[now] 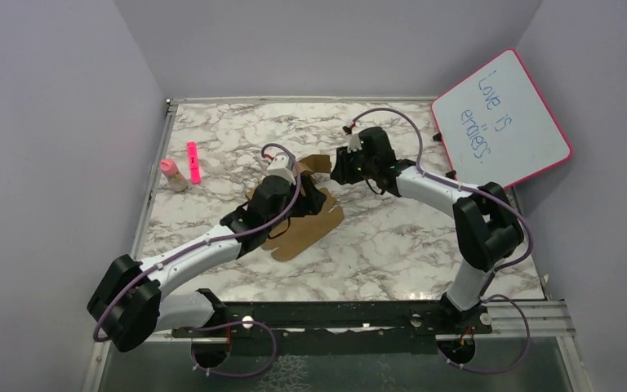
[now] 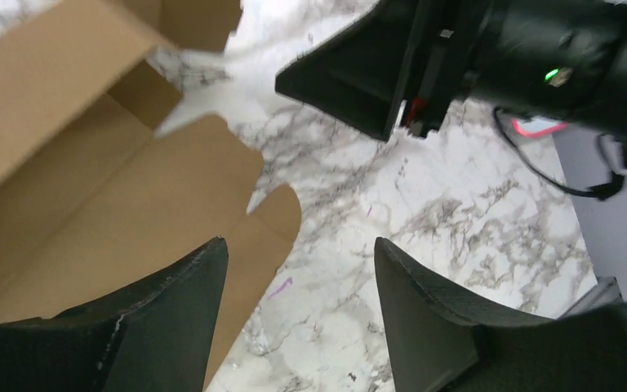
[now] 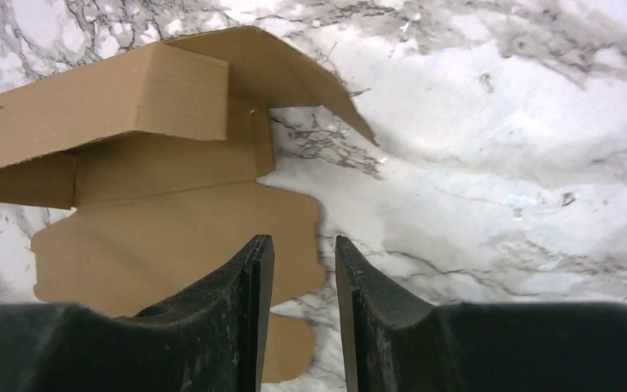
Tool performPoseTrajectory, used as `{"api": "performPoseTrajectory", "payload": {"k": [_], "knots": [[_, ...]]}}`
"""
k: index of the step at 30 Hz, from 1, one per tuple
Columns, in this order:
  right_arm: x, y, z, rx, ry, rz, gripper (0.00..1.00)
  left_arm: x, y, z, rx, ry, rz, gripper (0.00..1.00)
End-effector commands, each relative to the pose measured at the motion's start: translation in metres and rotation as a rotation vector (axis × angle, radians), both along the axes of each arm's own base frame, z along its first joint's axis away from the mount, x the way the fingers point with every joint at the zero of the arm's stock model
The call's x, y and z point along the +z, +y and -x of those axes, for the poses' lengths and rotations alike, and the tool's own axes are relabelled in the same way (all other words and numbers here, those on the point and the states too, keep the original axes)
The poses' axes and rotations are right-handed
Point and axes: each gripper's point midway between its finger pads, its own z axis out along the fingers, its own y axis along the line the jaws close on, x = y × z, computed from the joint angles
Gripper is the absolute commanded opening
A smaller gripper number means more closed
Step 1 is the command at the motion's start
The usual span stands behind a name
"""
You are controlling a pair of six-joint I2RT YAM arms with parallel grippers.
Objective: Fold the paper box
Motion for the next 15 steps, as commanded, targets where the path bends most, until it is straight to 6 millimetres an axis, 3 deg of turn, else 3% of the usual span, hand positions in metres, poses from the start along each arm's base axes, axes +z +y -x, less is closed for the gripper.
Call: {"api": "performPoseTrajectory", "payload": {"k": [1, 9, 11, 15], "knots": [[0.027, 0.012, -0.018, 0.171, -0.178, -0.134, 0.39, 0.038, 0.034, -0.012, 0.042, -0.048, -0.175, 0.72], [0.028, 0.010, -0.028, 0.341, -0.388, -0.248, 0.47, 0.068, 0.094, -0.043, -0.010, -0.019, -0.428, 0.91], [0.025, 0.008, -0.033, 0.362, -0.417, -0.261, 0.49, 0.071, 0.101, -0.053, -0.043, -0.028, -0.460, 0.95], [0.020, 0.001, -0.039, 0.408, -0.457, -0.294, 0.51, 0.072, 0.096, -0.069, -0.153, -0.043, -0.473, 0.99]]}}
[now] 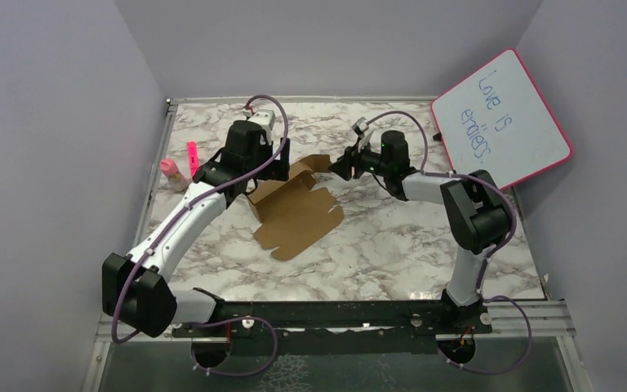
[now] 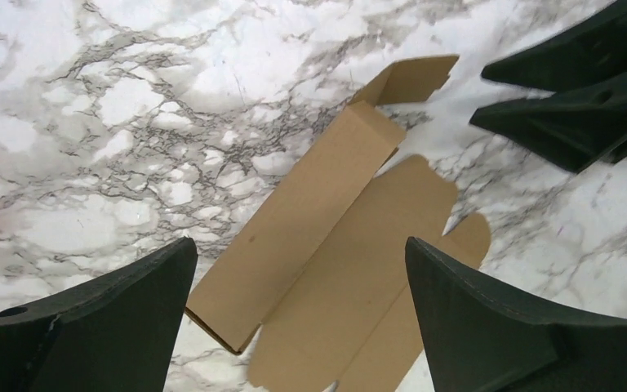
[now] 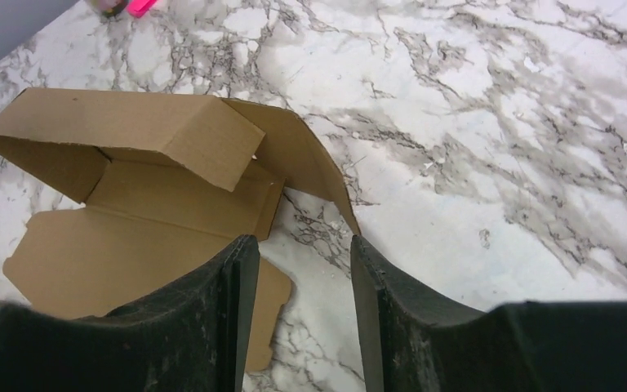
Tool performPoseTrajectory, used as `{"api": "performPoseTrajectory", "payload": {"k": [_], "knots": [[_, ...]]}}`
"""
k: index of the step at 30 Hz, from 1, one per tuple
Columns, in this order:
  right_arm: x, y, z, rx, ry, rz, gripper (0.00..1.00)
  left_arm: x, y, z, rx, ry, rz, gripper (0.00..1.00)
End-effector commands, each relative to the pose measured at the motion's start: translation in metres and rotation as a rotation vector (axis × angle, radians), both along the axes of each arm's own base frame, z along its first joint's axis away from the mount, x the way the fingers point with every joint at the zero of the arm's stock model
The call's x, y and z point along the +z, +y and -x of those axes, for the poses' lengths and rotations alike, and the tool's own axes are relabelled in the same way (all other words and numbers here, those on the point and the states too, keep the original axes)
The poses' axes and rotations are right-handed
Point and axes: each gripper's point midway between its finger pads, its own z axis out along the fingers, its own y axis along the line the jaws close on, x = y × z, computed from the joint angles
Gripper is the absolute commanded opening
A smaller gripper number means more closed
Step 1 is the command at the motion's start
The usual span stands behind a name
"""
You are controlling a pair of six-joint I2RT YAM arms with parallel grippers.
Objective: Fold the paper box
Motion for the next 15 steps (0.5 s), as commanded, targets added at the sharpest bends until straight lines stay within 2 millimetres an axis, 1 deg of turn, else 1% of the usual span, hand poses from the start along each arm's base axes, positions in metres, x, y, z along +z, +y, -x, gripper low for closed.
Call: {"api": "performPoseTrajectory", "payload": {"k": [1, 4, 8, 12, 15], "knots": [[0.014, -0.001, -0.005, 0.123, -0.158, -0.079, 0.51, -0.017, -0.004, -0.002, -0.209, 0.073, -0.113, 0.99], [0.007, -0.005, -0.010, 0.151, -0.163, -0.083, 0.54, -0.022, -0.007, -0.012, -0.252, 0.076, -0.149, 0.99], [-0.003, 0.002, -0.016, 0.206, -0.136, -0.084, 0.56, -0.032, -0.013, -0.020, -0.319, 0.077, -0.165, 0.99], [-0.008, 0.008, -0.019, 0.246, -0.128, -0.100, 0.57, -0.052, -0.025, -0.021, -0.387, 0.128, -0.151, 0.99], [-0.010, 0.013, -0.019, 0.282, -0.120, -0.114, 0.57, -0.067, -0.027, -0.022, -0.405, 0.165, -0.157, 0.99]]}}
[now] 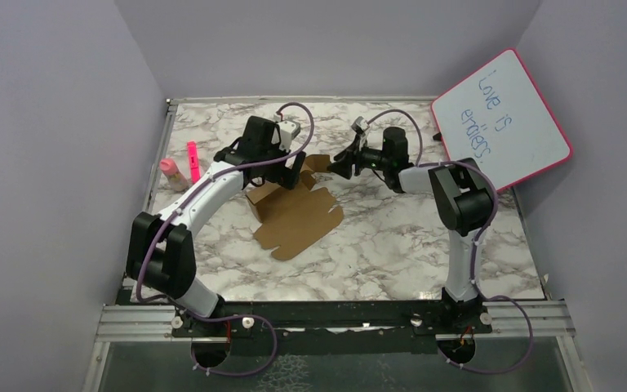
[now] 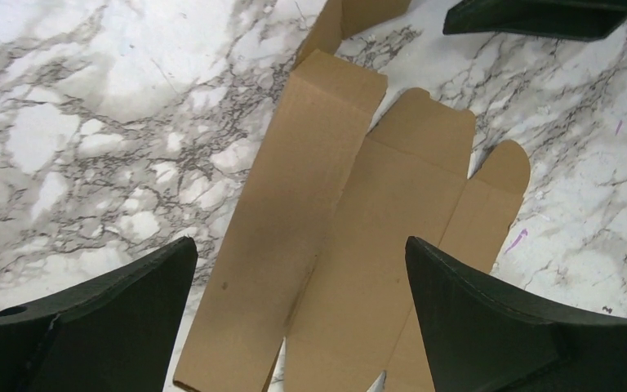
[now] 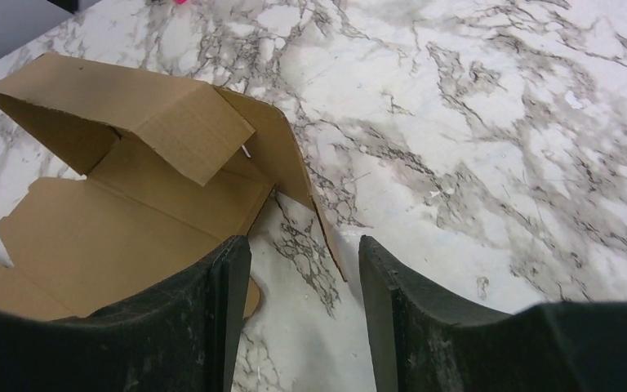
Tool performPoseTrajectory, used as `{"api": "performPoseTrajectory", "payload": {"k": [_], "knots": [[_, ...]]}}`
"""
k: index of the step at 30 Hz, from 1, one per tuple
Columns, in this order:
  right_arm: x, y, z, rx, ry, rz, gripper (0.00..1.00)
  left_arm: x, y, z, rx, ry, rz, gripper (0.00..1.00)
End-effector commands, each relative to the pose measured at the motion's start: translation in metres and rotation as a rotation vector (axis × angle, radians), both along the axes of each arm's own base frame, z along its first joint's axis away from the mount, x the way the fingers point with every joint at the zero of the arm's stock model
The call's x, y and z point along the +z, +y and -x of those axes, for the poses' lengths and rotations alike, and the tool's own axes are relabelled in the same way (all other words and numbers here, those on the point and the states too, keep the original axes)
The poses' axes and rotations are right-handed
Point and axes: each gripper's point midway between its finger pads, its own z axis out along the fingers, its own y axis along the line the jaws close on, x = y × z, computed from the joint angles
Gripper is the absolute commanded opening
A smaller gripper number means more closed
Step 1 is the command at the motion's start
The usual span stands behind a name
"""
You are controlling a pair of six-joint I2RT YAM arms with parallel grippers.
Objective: Fold the paper box
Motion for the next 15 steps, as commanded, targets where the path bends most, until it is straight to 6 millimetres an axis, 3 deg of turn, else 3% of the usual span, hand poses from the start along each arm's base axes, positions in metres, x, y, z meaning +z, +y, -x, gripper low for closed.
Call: {"api": "performPoseTrajectory", "payload": {"k": [1, 6, 15], "knots": [[0.011, 0.013, 0.000, 0.108, -0.059, -0.042, 0.57, -0.011, -0.010, -0.003, -0.086, 0.035, 0.007, 0.99], [0.007, 0.017, -0.005, 0.123, -0.043, -0.048, 0.52, -0.028, -0.005, -0.007, -0.064, 0.063, -0.032, 0.97], [0.004, 0.018, 0.004, 0.165, -0.035, -0.043, 0.32, -0.044, -0.008, -0.006, -0.084, 0.116, -0.011, 0.86]]}}
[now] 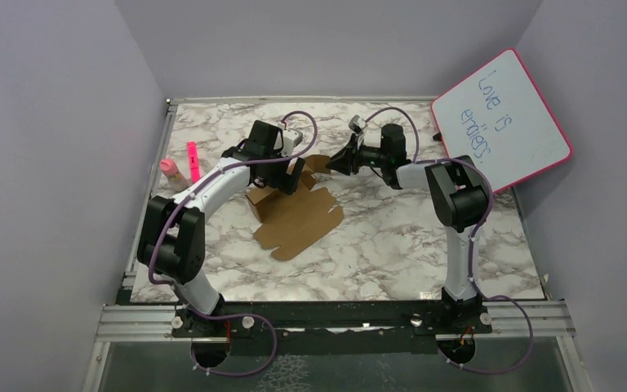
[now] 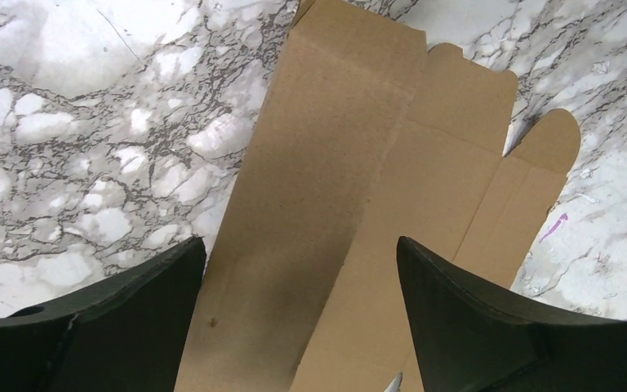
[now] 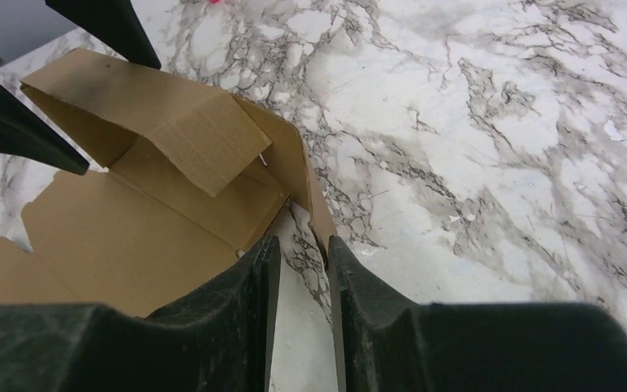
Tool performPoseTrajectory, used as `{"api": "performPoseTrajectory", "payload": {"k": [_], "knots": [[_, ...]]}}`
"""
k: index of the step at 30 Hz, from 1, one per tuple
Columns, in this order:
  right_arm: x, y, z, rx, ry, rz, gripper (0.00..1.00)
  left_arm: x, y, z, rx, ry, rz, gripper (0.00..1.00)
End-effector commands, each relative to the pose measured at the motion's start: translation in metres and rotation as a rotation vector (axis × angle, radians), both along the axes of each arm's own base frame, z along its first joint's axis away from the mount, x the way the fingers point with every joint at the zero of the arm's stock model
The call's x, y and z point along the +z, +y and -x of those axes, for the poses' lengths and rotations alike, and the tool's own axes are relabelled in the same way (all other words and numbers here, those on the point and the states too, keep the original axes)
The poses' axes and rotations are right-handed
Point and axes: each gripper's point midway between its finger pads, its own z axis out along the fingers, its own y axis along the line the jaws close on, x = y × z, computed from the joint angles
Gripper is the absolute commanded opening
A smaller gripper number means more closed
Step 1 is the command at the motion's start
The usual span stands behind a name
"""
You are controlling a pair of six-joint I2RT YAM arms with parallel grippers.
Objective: Fold the paper box
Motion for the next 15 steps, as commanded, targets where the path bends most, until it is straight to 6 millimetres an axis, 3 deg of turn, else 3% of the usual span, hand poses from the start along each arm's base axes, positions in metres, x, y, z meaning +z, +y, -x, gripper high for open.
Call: {"api": "performPoseTrajectory", "payload": {"k": [1, 8, 15], "knots": [[0.003, 0.004, 0.005, 0.056, -0.031, -0.013, 0.30, 0.007, -0.010, -0.006, -0.041, -0.004, 0.048, 0.84], [0.004, 0.002, 0.013, 0.046, -0.026, 0.007, 0.18, 0.005, -0.013, -0.002, -0.049, 0.015, 0.069, 0.75], [0.014, 0.000, 0.014, -0.077, -0.060, 0.049, 0.09, 0.000, -0.011, 0.001, -0.016, 0.036, 0.071, 0.68]]}}
